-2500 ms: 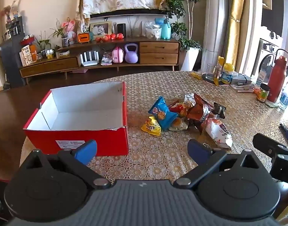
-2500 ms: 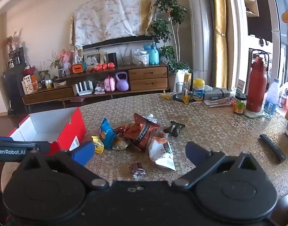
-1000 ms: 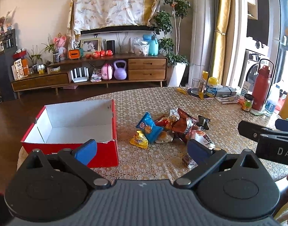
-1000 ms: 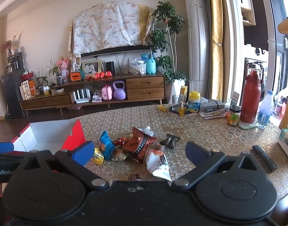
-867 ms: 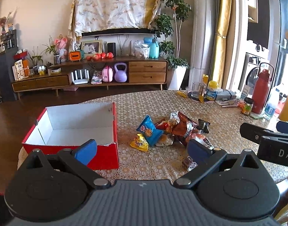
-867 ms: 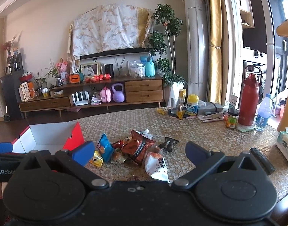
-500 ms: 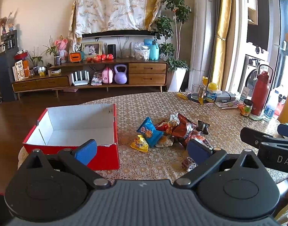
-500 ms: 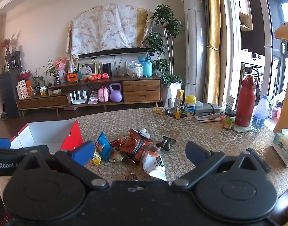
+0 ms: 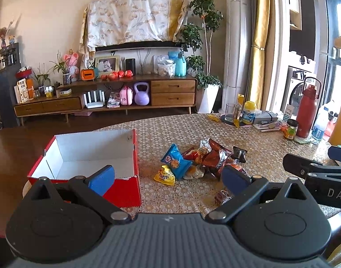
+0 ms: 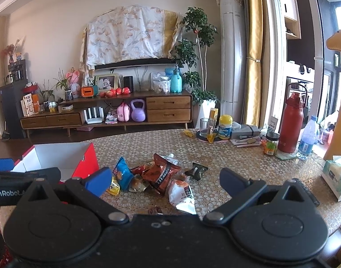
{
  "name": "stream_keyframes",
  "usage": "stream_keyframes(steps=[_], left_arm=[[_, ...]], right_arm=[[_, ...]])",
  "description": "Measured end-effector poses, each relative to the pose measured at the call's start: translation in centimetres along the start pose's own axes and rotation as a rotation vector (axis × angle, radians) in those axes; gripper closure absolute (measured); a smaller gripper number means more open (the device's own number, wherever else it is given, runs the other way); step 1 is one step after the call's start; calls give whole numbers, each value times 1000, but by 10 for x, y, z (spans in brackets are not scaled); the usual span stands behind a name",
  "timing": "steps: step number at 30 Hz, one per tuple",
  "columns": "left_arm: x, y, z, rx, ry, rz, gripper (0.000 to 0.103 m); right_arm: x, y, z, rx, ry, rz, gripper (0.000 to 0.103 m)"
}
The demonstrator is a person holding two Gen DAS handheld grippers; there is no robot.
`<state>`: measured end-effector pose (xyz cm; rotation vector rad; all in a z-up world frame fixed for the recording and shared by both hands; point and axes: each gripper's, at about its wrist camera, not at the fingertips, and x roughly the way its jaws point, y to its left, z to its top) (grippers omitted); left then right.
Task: Organize snacks
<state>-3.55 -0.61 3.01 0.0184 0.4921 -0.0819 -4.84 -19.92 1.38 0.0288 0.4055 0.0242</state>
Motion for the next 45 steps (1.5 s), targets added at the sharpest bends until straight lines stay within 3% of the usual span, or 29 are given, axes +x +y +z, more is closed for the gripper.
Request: stream_keyframes(steps=[12,20,28,34,36,38,40,41,45], left_arm=[[27,8,-1,-30,50,-25,0],[72,1,-11,-19,152,-25,0],[121,-15,-3,7,165,-64,0],[169,-20,21,-16,199,-62,1],[189,-18,31,-45,228,-63,1],[211,-13,41,-105,267,-72,1],[235,-4,48,-188,325,-86,4],[248,0,52,-221,353,-92,11],[282,3,58,-248,417,-69,17]], right_arm=[[16,-7,-1,15,22,4,0],[51,-21,-16,32,89,13,0],[85,-44,-27,45,132,-5,1],[119,-60,-27,56,167,-14,9],[136,-64,-27,61,192,-10,16],[151,-64,-25,61,213,0,16],[165,-65,-26,64,231,12,21],[172,-65,-26,68,244,17,24],[192,-67,-31,91,279,25,30]])
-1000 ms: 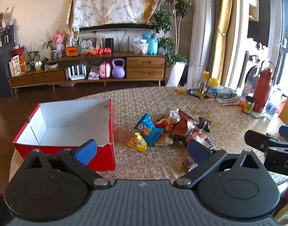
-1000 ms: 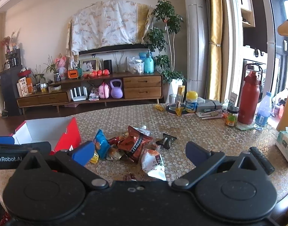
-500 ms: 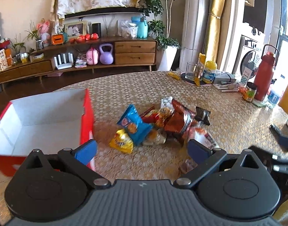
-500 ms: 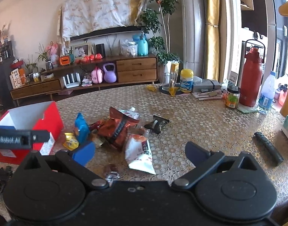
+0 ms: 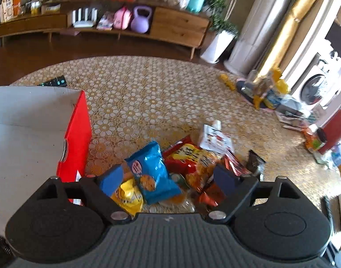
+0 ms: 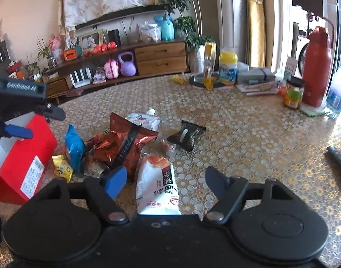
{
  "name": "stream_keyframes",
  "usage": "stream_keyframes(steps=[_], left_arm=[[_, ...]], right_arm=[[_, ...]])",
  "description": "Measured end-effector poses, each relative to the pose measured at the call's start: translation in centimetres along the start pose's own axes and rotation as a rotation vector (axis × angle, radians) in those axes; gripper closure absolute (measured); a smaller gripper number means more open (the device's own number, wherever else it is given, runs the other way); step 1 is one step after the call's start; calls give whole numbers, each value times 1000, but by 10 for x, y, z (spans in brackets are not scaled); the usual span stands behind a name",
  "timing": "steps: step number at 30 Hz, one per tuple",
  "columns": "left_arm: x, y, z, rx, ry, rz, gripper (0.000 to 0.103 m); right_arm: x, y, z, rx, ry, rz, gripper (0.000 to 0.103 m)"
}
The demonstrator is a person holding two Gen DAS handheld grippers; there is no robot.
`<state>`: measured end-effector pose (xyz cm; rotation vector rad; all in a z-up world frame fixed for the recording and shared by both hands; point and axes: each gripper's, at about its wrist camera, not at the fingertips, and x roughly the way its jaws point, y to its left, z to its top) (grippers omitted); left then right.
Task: Organize snacks
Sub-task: 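Grasp the blue cookie packet with the left gripper while the right gripper grasps the white bag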
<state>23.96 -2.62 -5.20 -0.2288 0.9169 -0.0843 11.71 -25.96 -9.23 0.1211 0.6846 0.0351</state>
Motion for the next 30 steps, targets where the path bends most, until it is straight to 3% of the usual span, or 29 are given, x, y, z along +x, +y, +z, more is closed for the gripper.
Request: stream_keyframes(steps=[4,8,20,22,30], left_arm=[[26,2,8,-29,69,9,31],[50,14,11,-110,129,1,42],[75,23,9,-174,174,18,43],[76,24,8,-174,173,29,49],[77,26,9,-192,163,27,67]], right_arm=[[19,-2,-1,0,48,17,36],[34,-11,-6,77,109,53,42],[62,-21,-11,185,177,90,49],[64,-20,-13,191,180,91,50],[64,-15,-12,186,168,96,75]])
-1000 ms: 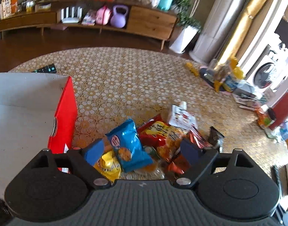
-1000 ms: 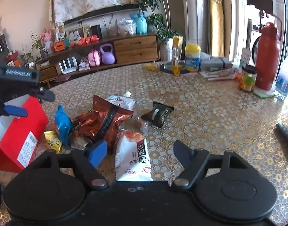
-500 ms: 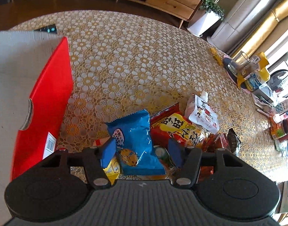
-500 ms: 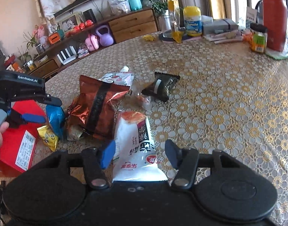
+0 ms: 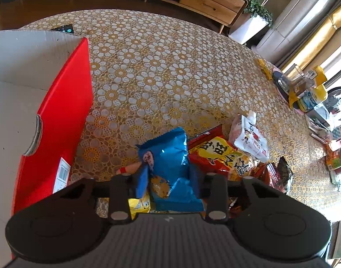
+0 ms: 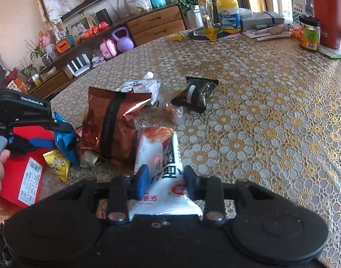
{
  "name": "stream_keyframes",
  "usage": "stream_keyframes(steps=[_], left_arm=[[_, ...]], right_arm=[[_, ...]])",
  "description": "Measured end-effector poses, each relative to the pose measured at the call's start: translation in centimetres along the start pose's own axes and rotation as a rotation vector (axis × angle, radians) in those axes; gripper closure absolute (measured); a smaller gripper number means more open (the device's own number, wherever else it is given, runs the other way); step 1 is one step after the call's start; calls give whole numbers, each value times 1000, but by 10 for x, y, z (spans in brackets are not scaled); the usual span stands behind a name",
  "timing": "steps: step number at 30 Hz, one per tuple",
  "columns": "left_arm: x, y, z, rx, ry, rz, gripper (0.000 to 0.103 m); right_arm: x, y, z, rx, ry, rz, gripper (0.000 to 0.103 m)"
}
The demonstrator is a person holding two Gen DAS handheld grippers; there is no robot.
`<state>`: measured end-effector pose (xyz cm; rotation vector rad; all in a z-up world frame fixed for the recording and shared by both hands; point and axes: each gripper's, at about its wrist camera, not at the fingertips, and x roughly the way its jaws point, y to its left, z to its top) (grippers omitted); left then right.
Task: Organize snacks
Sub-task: 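Grasp the blue cookie packet with the left gripper while the right gripper grasps the white bag, then carry the blue packet with the left gripper while the right gripper carries the white bag over the box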
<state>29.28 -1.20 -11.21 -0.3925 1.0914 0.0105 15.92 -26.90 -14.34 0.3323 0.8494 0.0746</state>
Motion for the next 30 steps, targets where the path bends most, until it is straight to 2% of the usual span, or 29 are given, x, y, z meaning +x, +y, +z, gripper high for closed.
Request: stream_keyframes(steps=[9,18,30], left_arm=[[-6,1,-2,7,-8,-1,71],[-39,2,-7,13,-43,-30,71],[-101,-2,-37,84,-59,-94,71]], right_arm=[[-11,5,0,-16,-42,-8,87],[-37,4,0,-8,-75,-12,88],[-98,19,1,-46,-141,13,89]])
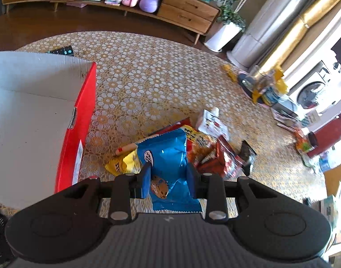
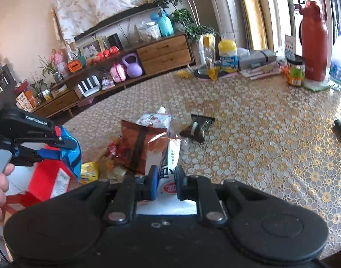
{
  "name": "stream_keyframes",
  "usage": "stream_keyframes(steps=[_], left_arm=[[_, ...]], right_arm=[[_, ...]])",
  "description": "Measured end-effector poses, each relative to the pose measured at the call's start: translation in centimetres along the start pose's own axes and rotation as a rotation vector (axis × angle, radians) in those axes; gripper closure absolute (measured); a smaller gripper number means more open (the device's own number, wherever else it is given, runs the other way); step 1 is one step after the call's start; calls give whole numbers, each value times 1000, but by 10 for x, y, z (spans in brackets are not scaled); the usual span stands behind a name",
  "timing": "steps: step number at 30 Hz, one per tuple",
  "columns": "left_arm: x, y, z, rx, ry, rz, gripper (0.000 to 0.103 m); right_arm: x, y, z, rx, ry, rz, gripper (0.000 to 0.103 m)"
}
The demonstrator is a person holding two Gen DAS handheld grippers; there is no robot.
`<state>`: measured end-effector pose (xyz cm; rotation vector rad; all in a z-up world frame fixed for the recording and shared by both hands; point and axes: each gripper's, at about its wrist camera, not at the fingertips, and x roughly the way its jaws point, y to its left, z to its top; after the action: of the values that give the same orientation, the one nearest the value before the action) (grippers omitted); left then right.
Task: Organize snacks
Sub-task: 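Carry the blue packet with the left gripper while the right gripper carries the white bag over the box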
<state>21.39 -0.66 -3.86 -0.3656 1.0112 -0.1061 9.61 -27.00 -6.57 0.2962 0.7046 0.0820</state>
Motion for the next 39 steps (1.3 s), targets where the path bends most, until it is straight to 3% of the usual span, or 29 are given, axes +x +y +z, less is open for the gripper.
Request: stream_keyframes(steps=[11,26,31,39], left_arm=[[-73,17,-10,58,-72,5,71],[-147,97,22,81,-155,115,71],[-147,121,39,122,-133,183,71],[-110,152,56,210,-60,297,71]], right_arm=[[-45,56,19,-99,-45,99,89],[-39,187,42,-267,-53,268,90],[-20,225,44,-301,-34,283,90],[24,267,34,-338,34,261,90]])
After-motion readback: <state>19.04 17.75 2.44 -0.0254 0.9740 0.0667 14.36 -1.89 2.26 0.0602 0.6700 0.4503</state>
